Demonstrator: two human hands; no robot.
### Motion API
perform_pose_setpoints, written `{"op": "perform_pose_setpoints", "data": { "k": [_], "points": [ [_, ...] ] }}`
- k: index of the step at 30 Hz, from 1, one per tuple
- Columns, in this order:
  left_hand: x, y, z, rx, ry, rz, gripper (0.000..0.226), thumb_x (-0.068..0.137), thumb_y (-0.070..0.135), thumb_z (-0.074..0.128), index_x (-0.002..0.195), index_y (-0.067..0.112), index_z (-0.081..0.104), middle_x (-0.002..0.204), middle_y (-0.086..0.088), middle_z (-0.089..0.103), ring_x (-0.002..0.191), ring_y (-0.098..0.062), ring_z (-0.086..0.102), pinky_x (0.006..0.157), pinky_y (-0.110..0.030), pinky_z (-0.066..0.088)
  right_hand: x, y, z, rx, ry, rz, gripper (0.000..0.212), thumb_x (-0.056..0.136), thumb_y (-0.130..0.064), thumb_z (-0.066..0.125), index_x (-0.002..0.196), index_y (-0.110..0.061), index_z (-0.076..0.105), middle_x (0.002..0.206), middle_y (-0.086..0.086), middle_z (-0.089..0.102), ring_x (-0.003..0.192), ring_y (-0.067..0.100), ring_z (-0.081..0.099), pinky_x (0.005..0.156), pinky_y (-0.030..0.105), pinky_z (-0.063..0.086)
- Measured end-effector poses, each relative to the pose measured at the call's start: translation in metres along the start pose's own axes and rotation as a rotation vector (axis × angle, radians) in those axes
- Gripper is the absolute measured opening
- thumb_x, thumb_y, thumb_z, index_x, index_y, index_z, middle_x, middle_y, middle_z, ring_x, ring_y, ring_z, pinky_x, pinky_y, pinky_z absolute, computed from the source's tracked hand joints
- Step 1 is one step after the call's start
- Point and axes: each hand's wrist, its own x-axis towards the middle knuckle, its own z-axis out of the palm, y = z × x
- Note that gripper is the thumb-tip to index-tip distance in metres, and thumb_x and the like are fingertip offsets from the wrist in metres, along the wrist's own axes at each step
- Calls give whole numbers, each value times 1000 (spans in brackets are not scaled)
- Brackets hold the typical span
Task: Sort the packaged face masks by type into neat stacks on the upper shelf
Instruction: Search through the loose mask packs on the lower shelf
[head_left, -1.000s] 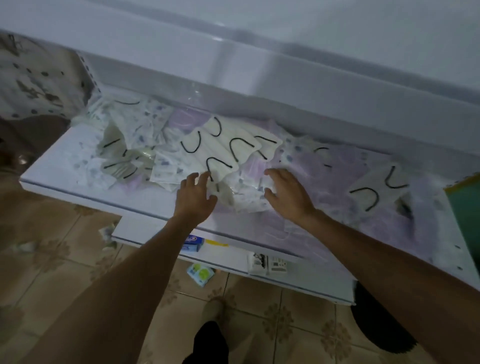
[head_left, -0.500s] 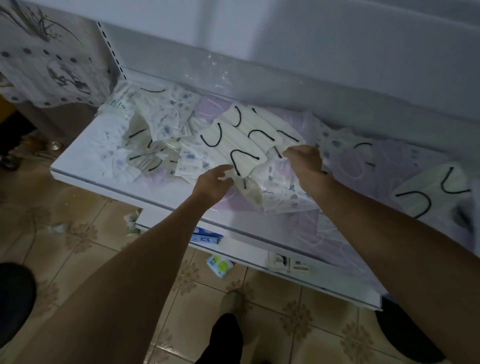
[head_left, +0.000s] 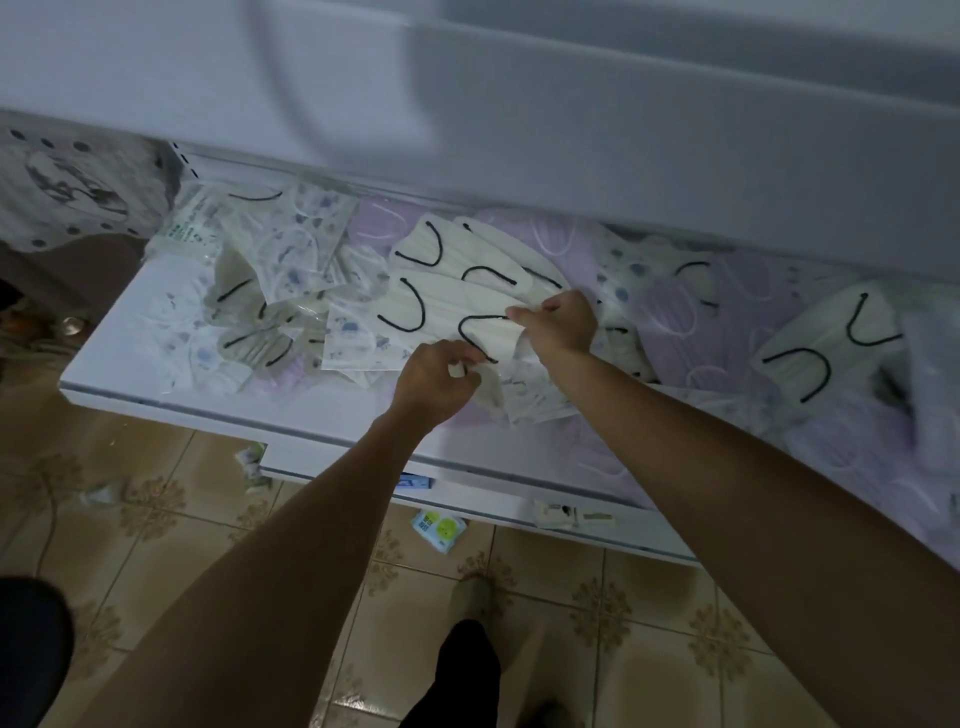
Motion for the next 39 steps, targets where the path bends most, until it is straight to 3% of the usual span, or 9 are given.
{"op": "perform_pose_setpoints", "data": {
  "k": [4,8,11,15,18,23,29,34,39],
  "points": [
    [1,0,-11,-229,68,-102,28,87,1,53,113,12,53,99,-6,61,81,-21,62,81,-29,50,3,-9,6,246,-14,140,64,76,3,69,130,-3,36,129,16,46,102,28,57,92,41,51],
    [-1,10,-11,-672,276,-487,15,93,8,46,105,2,42,99,-20,62,56,-18,66,65,-32,56,-16,-6,-12,409,-18,303,76,79,3,59,144,-11,24,121,4,43,65,11,48,74,31,53],
    [-4,26,9,-755,-63,-672,33,95,31,48,98,-2,50,83,-18,63,47,-17,64,60,-32,55,-27,4,-49,310,-30,354,61,62,-5,64,120,-8,47,95,9,50,55,17,46,41,19,40],
    [-15,62,55,-942,-487,-732,43,92,44,46,94,1,50,93,-18,60,79,-26,63,78,-39,49,-26,16,-124,152,-104,322,17,73,3,62,88,-4,62,71,8,49,62,19,47,52,25,43],
    [-24,95,94,-976,-404,-761,29,91,35,52,88,6,47,84,-13,53,73,-22,55,84,-39,44,-29,33,-173,135,-133,324,10,79,0,61,88,-3,64,80,8,49,64,17,48,52,24,45],
    [-40,137,147,-1102,-111,-805,28,79,22,69,102,16,54,85,-6,54,73,-18,54,63,-31,47,-34,74,-236,29,-107,313,39,82,-2,59,118,-11,48,102,7,50,71,15,53,52,25,50],
    [-52,151,180,-1111,113,-743,17,84,11,62,75,14,48,75,-2,48,65,-14,49,59,-24,47,-23,109,-301,-103,-165,229,64,83,-3,52,143,-18,34,134,3,43,102,20,50,63,28,48],
    [-58,137,179,-1050,-22,-796,26,85,34,61,86,10,53,80,-5,53,72,-19,53,75,-34,51,-9,124,-323,-324,-218,30,62,87,-4,50,144,-22,31,134,8,46,114,23,49,78,22,39],
    [-63,130,182,-898,82,-691,10,88,3,59,83,10,54,78,-7,59,66,-16,57,44,-22,51,6,130,-314,-414,-53,-170,70,87,3,45,147,-27,24,141,15,37,109,24,51,77,16,35]
  ]
}}
